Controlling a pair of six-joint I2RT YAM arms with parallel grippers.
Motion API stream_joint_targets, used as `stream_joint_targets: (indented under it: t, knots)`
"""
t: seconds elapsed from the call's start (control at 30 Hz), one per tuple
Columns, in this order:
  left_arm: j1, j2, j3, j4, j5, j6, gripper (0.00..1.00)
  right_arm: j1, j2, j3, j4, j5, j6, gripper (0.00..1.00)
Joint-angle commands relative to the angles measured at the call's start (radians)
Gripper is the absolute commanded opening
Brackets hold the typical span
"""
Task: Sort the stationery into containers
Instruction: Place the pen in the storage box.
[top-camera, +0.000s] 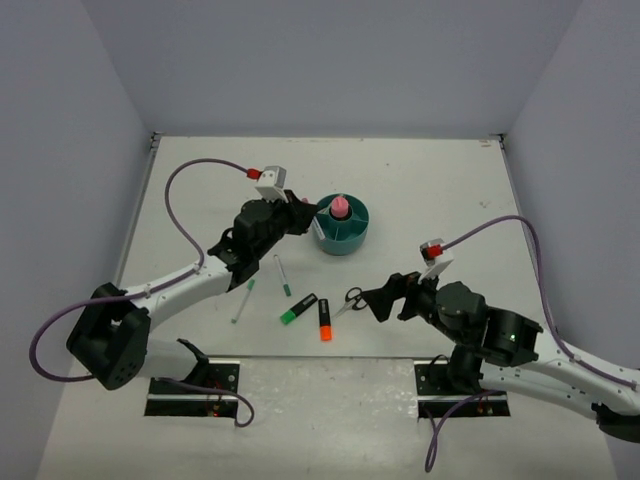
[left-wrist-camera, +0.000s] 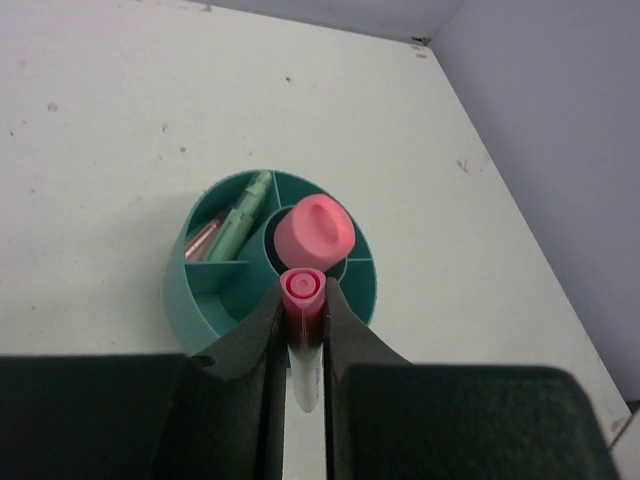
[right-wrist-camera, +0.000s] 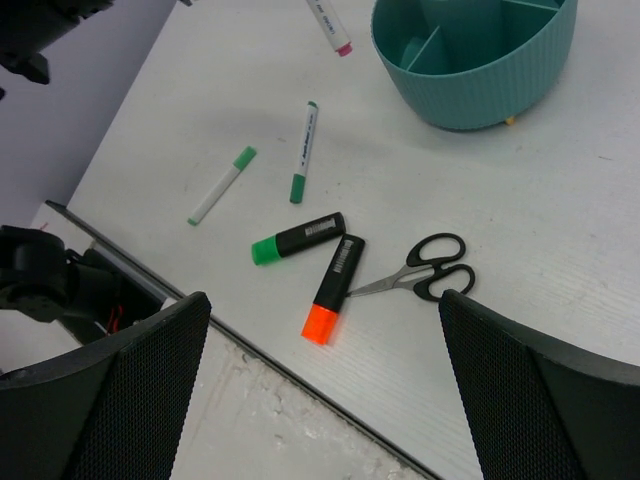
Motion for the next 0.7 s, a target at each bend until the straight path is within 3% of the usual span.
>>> stream_joint_targets:
  t: [0.0, 0.2, 0.37, 0.43, 0.5, 0.67]
  knots:
    - [0.003, 0.062, 0.043, 0.189, -0.120, 0.050, 0.00, 0.001, -0.074, -0.013, -0.015, -0.036, 0.045, 0.99]
    - [0.003, 0.153, 0.060, 0.267, -0.141, 0.020, 0.00, 0.001, -0.121, -0.041, 0.009, -0.098, 0.039, 0.99]
    - [0.001, 0.203, 0.067, 0.303, -0.128, -0.012, 0.10, 0.001, -0.111, -0.051, 0.019, -0.119, 0.041, 0.99]
    - [0.001, 0.211, 0.064, 0.304, -0.123, -0.029, 0.29, 0.001, -0.098, -0.051, 0.022, -0.125, 0.040, 0.99]
    - [0.001, 0.205, 0.055, 0.302, -0.116, -0.041, 0.56, 0.001, -0.080, -0.050, 0.029, -0.124, 0.037, 0.99]
    - [0.001, 0.158, 0.033, 0.285, -0.131, -0.039, 0.73, 0.001, -0.005, -0.039, 0.055, -0.129, 0.018, 0.99]
